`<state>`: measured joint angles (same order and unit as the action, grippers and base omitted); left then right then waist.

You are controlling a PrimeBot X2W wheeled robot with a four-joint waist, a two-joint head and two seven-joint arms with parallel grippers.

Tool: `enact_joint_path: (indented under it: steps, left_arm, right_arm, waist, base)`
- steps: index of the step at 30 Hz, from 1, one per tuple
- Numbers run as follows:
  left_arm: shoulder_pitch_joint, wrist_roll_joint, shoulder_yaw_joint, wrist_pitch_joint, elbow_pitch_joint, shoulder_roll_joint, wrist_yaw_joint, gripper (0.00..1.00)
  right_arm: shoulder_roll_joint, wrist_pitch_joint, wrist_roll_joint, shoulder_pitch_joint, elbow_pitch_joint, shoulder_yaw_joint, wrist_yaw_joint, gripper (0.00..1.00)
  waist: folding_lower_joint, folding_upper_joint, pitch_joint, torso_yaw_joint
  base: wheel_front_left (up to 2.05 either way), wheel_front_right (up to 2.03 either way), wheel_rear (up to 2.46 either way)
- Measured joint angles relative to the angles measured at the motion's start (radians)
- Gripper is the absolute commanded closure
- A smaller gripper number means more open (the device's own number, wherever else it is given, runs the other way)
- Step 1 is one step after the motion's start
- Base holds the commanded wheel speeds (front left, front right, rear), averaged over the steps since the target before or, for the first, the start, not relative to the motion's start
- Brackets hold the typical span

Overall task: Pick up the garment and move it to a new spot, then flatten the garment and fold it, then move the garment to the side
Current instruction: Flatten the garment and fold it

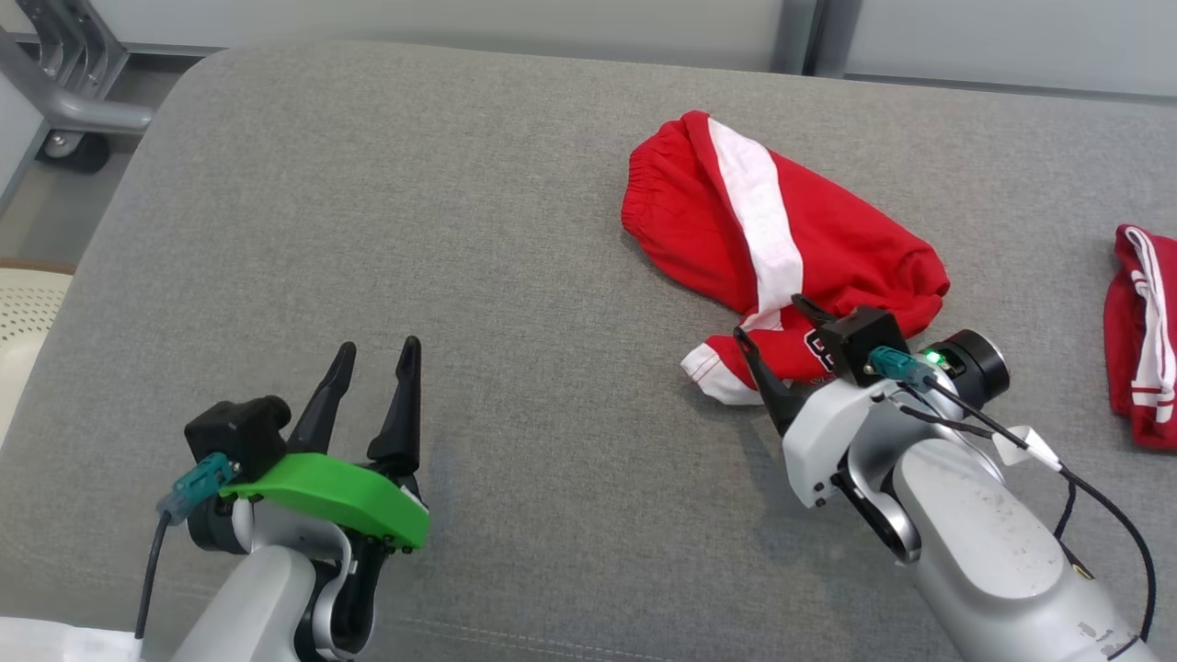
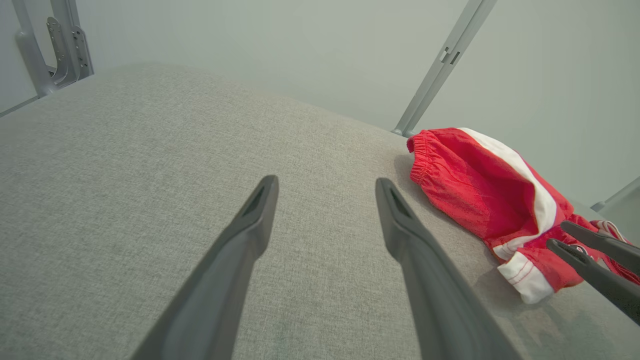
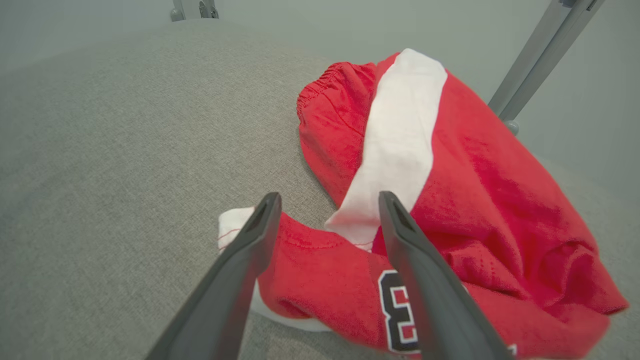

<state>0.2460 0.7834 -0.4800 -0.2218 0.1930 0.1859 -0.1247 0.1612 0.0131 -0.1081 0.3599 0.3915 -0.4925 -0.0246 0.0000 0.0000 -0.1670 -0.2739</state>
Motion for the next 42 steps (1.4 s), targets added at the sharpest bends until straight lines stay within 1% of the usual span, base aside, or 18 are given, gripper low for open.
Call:
enact_joint_path:
  steps: [1,4,7,11,14,17,21,22,23,25,26,31,34,39,42]
  left_arm:
    - [-0.006,-0.007,0.003,0.000,-0.004,0.005,0.000,0.00]
    - [-0.017,-0.029,0.021,-0.006,-0.016,0.016,0.000,0.00]
    - [-0.023,-0.057,0.028,-0.009,-0.032,0.024,0.000,0.00]
    - [-0.041,-0.071,0.055,-0.013,-0.051,0.029,0.000,0.00]
    - [-0.065,-0.079,0.075,-0.017,-0.059,0.046,0.000,0.00]
    - [-0.071,-0.087,0.088,-0.018,-0.082,0.046,0.000,0.00]
    - [-0.072,-0.098,0.092,-0.018,-0.106,0.039,0.000,0.00]
    - [-0.072,-0.103,0.091,-0.018,-0.110,0.039,0.000,0.00]
    - [-0.073,-0.108,0.090,-0.018,-0.113,0.039,0.000,0.00]
    - [-0.074,-0.115,0.090,-0.019,-0.120,0.043,0.000,0.00]
    - [-0.077,-0.119,0.091,-0.019,-0.125,0.048,0.000,0.00]
    - [-0.089,-0.123,0.100,-0.021,-0.138,0.068,0.000,0.00]
    - [-0.109,-0.122,0.127,-0.026,-0.138,0.088,0.000,0.00]
    - [-0.140,-0.122,0.163,-0.026,-0.134,0.112,0.000,0.00]
    - [-0.152,-0.119,0.191,-0.026,-0.121,0.122,0.000,0.00]
  right_arm:
    - [-0.009,-0.008,0.002,0.007,0.009,-0.002,0.000,0.00]
    - [-0.029,-0.032,0.003,0.025,0.037,-0.003,0.018,0.00]
    - [-0.031,-0.050,0.008,0.032,0.062,0.000,0.029,0.00]
    - [-0.033,-0.060,0.012,0.048,0.078,0.009,0.055,0.00]
    - [-0.032,-0.070,0.014,0.058,0.091,0.016,0.071,0.00]
    - [-0.031,-0.080,0.021,0.072,0.099,0.029,0.086,0.00]
    - [-0.031,-0.089,0.029,0.099,0.116,0.037,0.090,0.00]
    - [-0.032,-0.089,0.030,0.105,0.120,0.038,0.091,0.12]
    - [-0.033,-0.089,0.030,0.110,0.125,0.039,0.097,0.31]
    - [-0.033,-0.089,0.030,0.114,0.136,0.040,0.097,0.78]
    - [-0.035,-0.089,0.030,0.114,0.138,0.039,0.097,1.00]
    - [-0.035,-0.082,0.030,0.114,0.146,0.040,0.097,1.00]
    - [-0.037,-0.071,0.029,0.122,0.146,0.037,0.094,1.00]
    - [-0.027,-0.058,0.028,0.156,0.107,0.029,0.054,1.00]
    - [0.000,-0.058,0.027,0.169,0.071,0.025,0.028,1.00]
  waist:
    - [0.0000,0.0000,0.000,-0.005]
    - [0.0000,0.0000,-0.002,-0.009]
    - [0.0000,0.0000,-0.005,-0.010]
    - [0.0000,0.0000,-0.011,-0.011]
    - [0.0000,0.0000,-0.016,-0.012]
    - [0.0000,0.0000,-0.027,-0.015]
    - [0.0000,0.0000,-0.043,-0.023]
    - [0.0000,0.0000,-0.047,-0.025]
    - [0.0000,0.0000,-0.050,-0.027]
    - [0.0000,0.0000,-0.054,-0.031]
    - [0.0000,0.0000,-0.056,-0.032]
    - [0.0000,0.0000,-0.057,-0.029]
    - [0.0000,0.0000,-0.054,-0.020]
    - [0.0000,0.0000,-0.044,0.004]
    - [0.0000,0.0000,-0.033,0.020]
  base:
    - [0.00,0.00,0.00]
    - [0.00,0.00,0.00]
    - [0.00,0.00,0.00]
    - [0.00,0.00,0.00]
    - [0.00,0.00,0.00]
    - [0.00,0.00,0.00]
    - [0.00,0.00,0.00]
    - [0.00,0.00,0.00]
    - [0.00,0.00,0.00]
    - [0.00,0.00,0.00]
    - [0.00,0.00,0.00]
    - [0.00,0.00,0.00]
    - [0.00,0.00,0.00]
    - [0.00,0.00,0.00]
    - [0.00,0.00,0.00]
